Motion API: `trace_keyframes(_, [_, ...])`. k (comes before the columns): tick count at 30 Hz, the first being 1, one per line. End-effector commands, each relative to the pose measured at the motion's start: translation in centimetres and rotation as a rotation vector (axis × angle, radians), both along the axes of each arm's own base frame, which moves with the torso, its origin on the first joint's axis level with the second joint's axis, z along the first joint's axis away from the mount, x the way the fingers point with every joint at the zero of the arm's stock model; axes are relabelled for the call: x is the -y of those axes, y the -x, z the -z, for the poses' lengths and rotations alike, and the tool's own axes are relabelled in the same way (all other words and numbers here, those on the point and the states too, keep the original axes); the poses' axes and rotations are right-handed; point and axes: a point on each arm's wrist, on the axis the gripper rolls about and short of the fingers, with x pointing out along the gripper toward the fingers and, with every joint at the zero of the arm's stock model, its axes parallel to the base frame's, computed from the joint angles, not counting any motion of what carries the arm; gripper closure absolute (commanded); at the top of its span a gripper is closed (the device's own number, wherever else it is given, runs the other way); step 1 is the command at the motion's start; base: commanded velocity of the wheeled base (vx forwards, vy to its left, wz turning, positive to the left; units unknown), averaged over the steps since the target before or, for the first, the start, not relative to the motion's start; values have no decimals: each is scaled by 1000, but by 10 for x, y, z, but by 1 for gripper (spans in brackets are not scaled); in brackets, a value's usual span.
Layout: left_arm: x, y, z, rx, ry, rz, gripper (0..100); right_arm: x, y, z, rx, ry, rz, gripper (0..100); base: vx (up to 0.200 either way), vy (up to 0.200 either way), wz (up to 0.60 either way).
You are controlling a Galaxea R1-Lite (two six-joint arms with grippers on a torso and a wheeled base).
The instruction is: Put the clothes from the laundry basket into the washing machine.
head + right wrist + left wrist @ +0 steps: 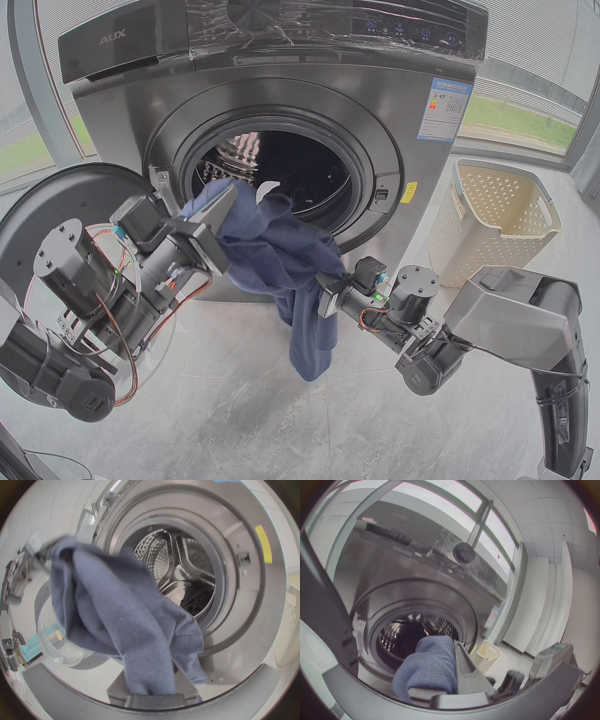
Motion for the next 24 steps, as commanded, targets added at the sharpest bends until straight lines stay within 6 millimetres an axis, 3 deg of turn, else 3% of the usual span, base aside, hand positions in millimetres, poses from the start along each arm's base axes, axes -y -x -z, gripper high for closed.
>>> trace_keyframes(1, [-6,3,34,-121,-74,-9,100,7,13,-46,75,-56,-3,100,0,0,0])
trace_keyframes(3, [-6,3,42,-148,-89,-8,100,6,14,-50,81,-63,-3,100,0,0,0])
trace_keyframes(7, [-8,0,75,-260,-155,-17,100,2,20,-61,95,-95,-3,100,0,0,0])
trace_keyframes(14, [-4,-5,106,-355,-214,-19,100,-1,22,-77,127,-126,-6,100,0,0,0])
trace_keyframes(22, [-1,-11,115,-377,-226,-22,100,-3,23,-83,138,-139,-7,100,0,0,0])
trace_keyframes(23, [-1,-12,115,-374,-225,-22,0,-3,23,-83,138,-139,-7,100,0,0,0])
trace_keyframes(24, [-1,-12,115,-374,-225,-22,0,-3,23,-83,138,-139,-7,100,0,0,0])
